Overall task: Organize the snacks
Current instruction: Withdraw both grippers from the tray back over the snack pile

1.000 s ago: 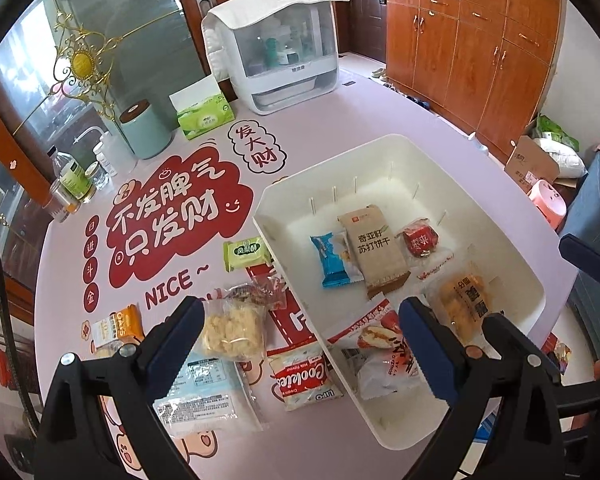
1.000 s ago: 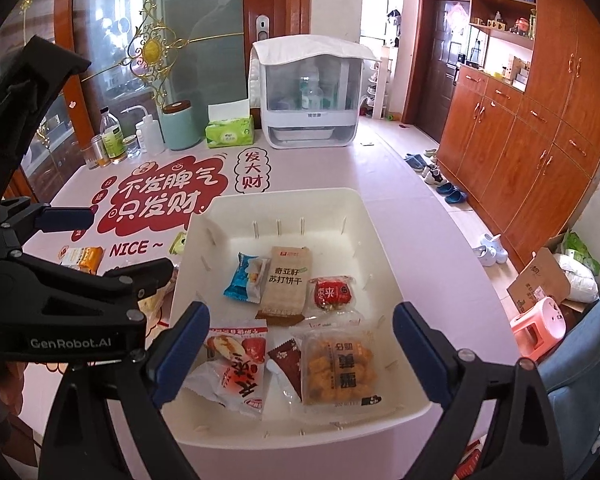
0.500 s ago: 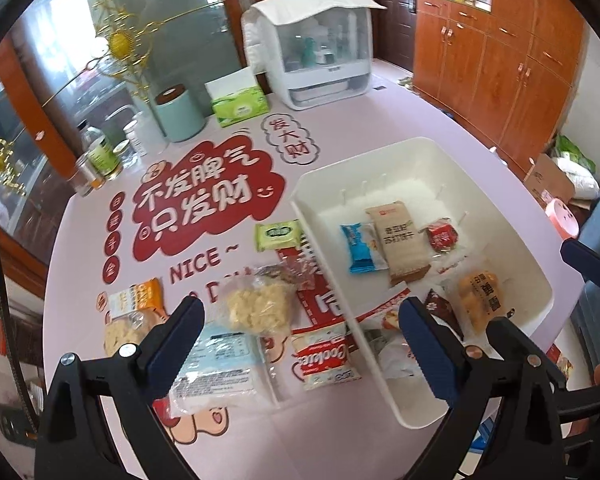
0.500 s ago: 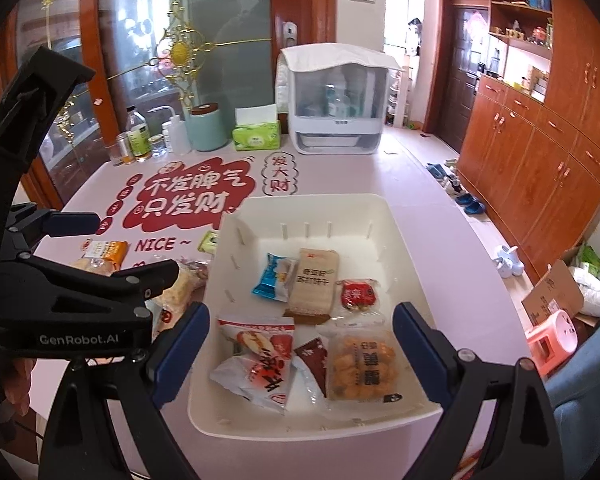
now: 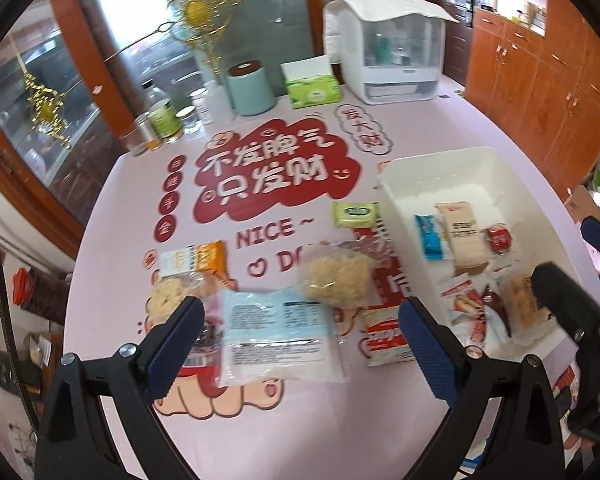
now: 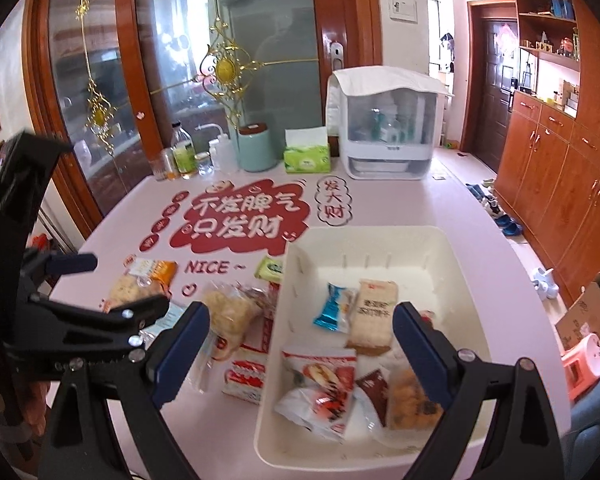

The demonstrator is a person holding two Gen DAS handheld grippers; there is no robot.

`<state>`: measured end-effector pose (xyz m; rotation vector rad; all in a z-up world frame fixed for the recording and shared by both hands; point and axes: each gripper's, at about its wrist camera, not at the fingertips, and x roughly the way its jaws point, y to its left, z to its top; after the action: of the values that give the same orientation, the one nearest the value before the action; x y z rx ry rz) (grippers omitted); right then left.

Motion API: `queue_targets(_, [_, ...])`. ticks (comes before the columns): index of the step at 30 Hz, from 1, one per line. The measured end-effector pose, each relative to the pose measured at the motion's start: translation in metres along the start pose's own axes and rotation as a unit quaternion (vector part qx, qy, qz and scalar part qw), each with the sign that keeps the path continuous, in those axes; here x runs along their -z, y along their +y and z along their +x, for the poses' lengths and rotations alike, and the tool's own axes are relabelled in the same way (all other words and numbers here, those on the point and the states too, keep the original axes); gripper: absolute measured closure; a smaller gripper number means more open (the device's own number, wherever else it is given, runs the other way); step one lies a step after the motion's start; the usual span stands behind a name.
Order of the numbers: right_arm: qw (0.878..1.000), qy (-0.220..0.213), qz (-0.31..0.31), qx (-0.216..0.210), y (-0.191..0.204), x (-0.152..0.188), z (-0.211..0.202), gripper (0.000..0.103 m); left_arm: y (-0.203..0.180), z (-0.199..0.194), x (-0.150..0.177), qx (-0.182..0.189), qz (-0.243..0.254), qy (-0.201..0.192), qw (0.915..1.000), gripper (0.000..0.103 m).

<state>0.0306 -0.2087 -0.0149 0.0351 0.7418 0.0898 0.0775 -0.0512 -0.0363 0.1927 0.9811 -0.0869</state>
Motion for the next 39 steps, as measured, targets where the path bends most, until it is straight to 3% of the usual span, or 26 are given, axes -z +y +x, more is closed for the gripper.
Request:
queue_targets(10, [0.999, -0.027, -0.020, -0.020, 0.041, -0.008, 0.007, 0.009, 0.053, 0.003, 0.007, -0.017, -0.038, -0.002, 0.9991, 0.006])
queue_targets(18, [0.999, -0.019, -0.031, -0.024, 0.068, -0.003, 0.022, 0.009, 0.091, 0.017, 0.018, -0.028, -0.059, 0.011, 0.9978, 0.006])
queue_targets(25, [0.998, 0.039, -0.029, -0.032, 0.082, 0.015, 0.051, 0.009, 0.120, 0.042, 0.031, -0.027, -0.056, 0.030, 0.9976, 0.006])
queue_targets(30, [0.995, 0.075, -0.057, -0.013, 0.102, 0.021, 0.076, 0.009, 0.142, 0.067, 0.034, -0.022, -0.045, 0.053, 0.9973, 0.006])
queue_targets(33, [0.995, 0.092, -0.043, -0.013, 0.106, 0.023, 0.092, 0.009, 0.161, 0.086, 0.037, -0.024, -0.045, 0.066, 0.9965, 0.006])
queue_targets(36, [0.990, 0.139, -0.013, -0.035, 0.107, 0.028, 0.120, 0.010, 0.180, 0.105, 0.038, -0.022, -0.053, 0.083, 0.9949, 0.006])
queue_targets(39, [0.986, 0.159, -0.008, -0.041, 0.112, 0.035, 0.139, 0.015, 0.200, 0.126, 0.040, -0.014, -0.060, 0.101, 0.9929, 0.006])
